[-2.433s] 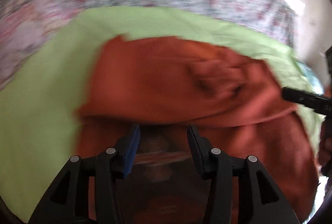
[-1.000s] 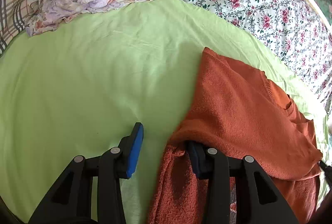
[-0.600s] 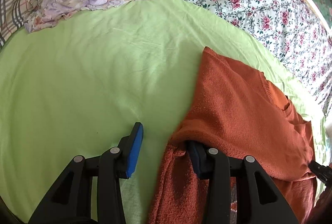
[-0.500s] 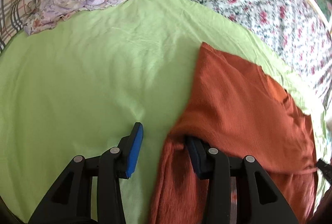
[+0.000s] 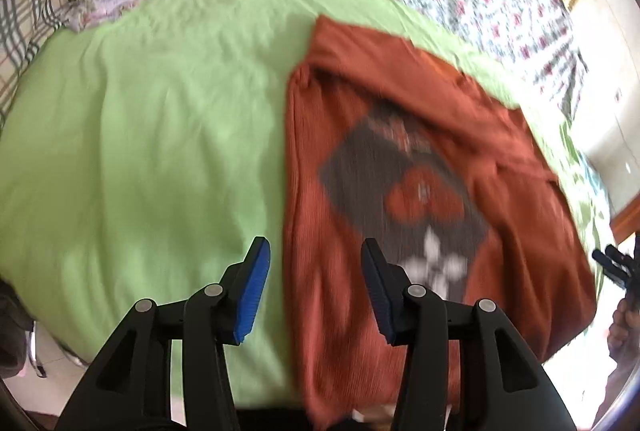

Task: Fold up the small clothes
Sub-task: 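Grasp the ribbed hem with the left gripper while the right gripper grasps it too, then lift the hem with both grippers and fold it onto the collar, then release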

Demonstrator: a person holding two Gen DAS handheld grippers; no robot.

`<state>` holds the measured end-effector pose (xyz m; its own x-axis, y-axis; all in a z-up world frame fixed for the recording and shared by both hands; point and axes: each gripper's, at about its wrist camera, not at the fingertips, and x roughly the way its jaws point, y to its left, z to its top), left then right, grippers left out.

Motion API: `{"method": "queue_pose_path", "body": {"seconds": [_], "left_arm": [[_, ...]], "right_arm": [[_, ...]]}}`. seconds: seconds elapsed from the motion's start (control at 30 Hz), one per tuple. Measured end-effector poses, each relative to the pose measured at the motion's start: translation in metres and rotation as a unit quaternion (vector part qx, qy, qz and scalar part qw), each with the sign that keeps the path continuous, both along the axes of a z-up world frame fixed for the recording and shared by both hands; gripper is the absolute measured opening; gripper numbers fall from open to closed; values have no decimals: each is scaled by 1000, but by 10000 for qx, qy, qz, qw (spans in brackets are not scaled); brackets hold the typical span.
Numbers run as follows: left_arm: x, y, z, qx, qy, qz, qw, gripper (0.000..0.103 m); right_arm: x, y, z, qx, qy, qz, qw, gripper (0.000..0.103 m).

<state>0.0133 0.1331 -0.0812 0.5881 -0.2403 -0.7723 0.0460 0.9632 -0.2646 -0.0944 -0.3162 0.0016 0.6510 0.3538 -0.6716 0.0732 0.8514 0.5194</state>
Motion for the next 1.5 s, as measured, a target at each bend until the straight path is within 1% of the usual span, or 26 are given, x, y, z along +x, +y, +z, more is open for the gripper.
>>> {"method": "queue_pose_path", "body": {"seconds": [0.1,0.2,0.27,0.33,0.47,0.5,0.53,0.57,0.6,0.63,0.67,0.73,0.83,0.9,0.97,1.03,1.1,1.13,1.17,1.2,1.23,1.27,1.3,1.33,1.47,1.5], "left_arm": [[-23,-1,-16,62,209,-163,9996,48],[-40,-2,-22,13,173,-272,9995,49],[-44,-7,-25,-30,189,-393,9990,49],[-48,-12,-28,-73,233,-546,9982,49],[-52,-20,-32,36,182,-635,9978,53],[-52,-22,-32,62,170,-649,9977,54],[-51,-24,-32,100,147,-646,9978,54],[-49,-25,-31,156,115,-635,9978,52],[-49,-27,-30,235,82,-629,9977,46],[-48,-29,-29,315,40,-624,9975,39],[-48,-31,-28,361,2,-620,9974,35],[-49,-31,-26,363,-42,-630,9973,25],[-52,-31,-23,425,-93,-671,9968,17],[-54,-27,-21,369,-80,-693,9969,17],[-55,-21,-24,224,14,-693,9973,19],[-55,-12,-29,59,196,-647,9977,29],[-58,-5,-35,-153,289,-599,9977,34],[-59,-2,-37,-219,326,-580,9975,38],[-60,-1,-39,-263,354,-583,9973,40],[-60,-1,-40,-285,364,-596,9972,41],[-61,-1,-43,-283,382,-620,9969,41],[-60,-2,-46,-277,402,-653,9967,41],[-60,-3,-49,-282,415,-686,9964,41],[-59,-5,-52,-293,425,-725,9960,40],[-58,-11,-57,-160,329,-865,9956,38],[-60,-12,-57,-134,284,-923,9952,28]], "right_arm": [[-20,4,-18,91,190,177,9996,48],[-23,17,-32,18,239,500,9985,48],[-22,28,-35,-138,63,681,9976,48],[-17,35,-38,-152,-102,826,9964,48],[-2,62,-46,-526,-270,1296,9898,48],[2,69,-47,-559,-335,1388,9882,46],[3,71,-48,-535,-352,1427,9877,36],[5,73,-49,-506,-341,1495,9869,28],[4,75,-48,-498,-306,1563,9860,16],[2,78,-47,-535,-268,1632,9848,12],[-1,77,-45,-547,-245,1665,9842,11],[-14,69,-35,-442,-248,1665,9847,9],[-39,51,-12,-230,-512,1557,9862,8],[-60,32,11,26,-855,1418,9862,7],[-70,20,20,134,-1002,1286,9865,6],[-72,12,18,198,-1001,1172,9879,6],[-68,12,6,290,-852,1161,9892,6],[-65,13,-2,364,-765,1223,9889,8],[-62,17,-8,340,-686,1271,9889,9],[-60,20,-14,270,-596,1273,9897,13],[-56,23,-22,249,-479,1296,9901,25],[-54,25,-27,244,-387,1344,9899,35],[-53,27,-32,200,-325,1377,9897,51],[-51,32,-37,140,-297,1428,9892,54],[-47,38,-43,362,-431,1579,9859,54],[-45,41,-44,383,-428,1620,9851,53]]}}
